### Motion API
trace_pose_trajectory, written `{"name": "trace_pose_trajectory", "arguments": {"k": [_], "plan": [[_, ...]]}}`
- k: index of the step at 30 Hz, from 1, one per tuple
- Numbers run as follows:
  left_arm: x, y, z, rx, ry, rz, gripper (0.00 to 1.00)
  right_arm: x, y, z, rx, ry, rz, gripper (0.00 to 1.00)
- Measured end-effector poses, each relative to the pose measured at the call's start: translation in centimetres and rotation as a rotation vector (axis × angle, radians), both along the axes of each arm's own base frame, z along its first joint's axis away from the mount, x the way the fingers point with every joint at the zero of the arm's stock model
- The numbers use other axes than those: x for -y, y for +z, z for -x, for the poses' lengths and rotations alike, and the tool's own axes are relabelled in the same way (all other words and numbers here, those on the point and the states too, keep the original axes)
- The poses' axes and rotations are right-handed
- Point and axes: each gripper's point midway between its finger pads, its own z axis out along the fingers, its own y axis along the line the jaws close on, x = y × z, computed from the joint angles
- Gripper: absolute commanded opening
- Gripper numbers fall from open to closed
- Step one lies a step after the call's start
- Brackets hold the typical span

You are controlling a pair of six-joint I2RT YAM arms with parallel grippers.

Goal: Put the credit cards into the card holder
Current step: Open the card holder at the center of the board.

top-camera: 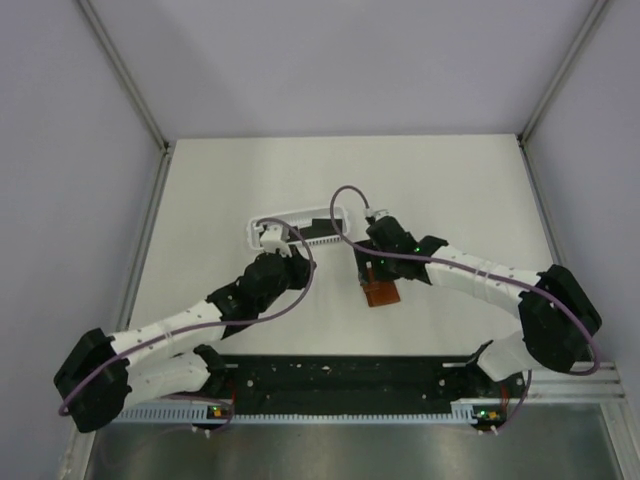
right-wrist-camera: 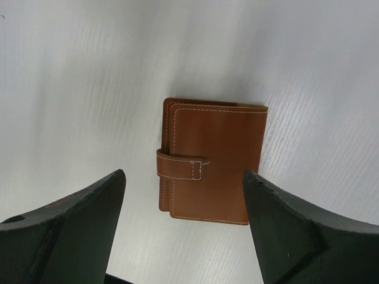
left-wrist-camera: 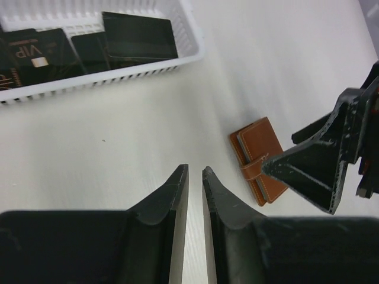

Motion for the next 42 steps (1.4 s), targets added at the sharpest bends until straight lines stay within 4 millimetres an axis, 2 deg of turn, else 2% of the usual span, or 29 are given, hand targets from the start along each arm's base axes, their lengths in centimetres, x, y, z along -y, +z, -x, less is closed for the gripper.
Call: {"name": "trace_pose_trajectory", "arguments": {"k": [4, 10, 15, 22, 28, 30, 35, 37, 39, 40, 42], "plan": [[-2.2, 0.3, -0.3, 0.015, 0.072, -0.004, 0.23, -1.0, -1.0, 0.3, -0.010, 0.025, 0.108, 0.81], [-3.9, -1.9, 0.2, -0.028, 0.108, -0.046, 0.22, -2.1, -1.7, -0.1, 0.000, 0.037, 0.217, 0.81], [-4.1, -2.2, 0.3, -0.038, 0.110, -0.051, 0.22, -2.0, -2.9, 0.4, -0.010, 0.046, 0.323, 0.81], [-4.0, -2.2, 0.4, -0.041, 0.106, -0.049, 0.22, -0.5, -4.7, 1.2, -0.047, 0.037, 0.432, 0.80], [-4.0, -2.5, 0.5, -0.049, 0.101, -0.051, 0.22, -0.5, -4.9, 0.9, -0.043, 0.030, 0.457, 0.74], [-4.0, -2.5, 0.5, -0.049, 0.101, -0.050, 0.22, -0.5, -4.9, 0.8, -0.036, 0.022, 0.460, 0.68], [-4.0, -2.8, 0.4, -0.055, 0.103, -0.057, 0.21, -0.5, -5.1, 0.4, -0.028, 0.005, 0.467, 0.46], [-4.0, -3.0, 0.5, -0.059, 0.103, -0.062, 0.21, -0.5, -5.2, 0.3, -0.025, -0.003, 0.470, 0.35], [-4.0, -3.1, 0.5, -0.063, 0.102, -0.065, 0.20, -0.3, -5.1, 0.3, -0.019, -0.010, 0.479, 0.18], [-4.0, -3.2, 0.5, -0.064, 0.102, -0.067, 0.20, -0.2, -5.0, 0.1, -0.010, -0.015, 0.484, 0.16], [-4.0, -3.3, 0.5, -0.067, 0.099, -0.068, 0.20, -0.1, -4.6, -0.1, 0.011, -0.028, 0.487, 0.00]]}}
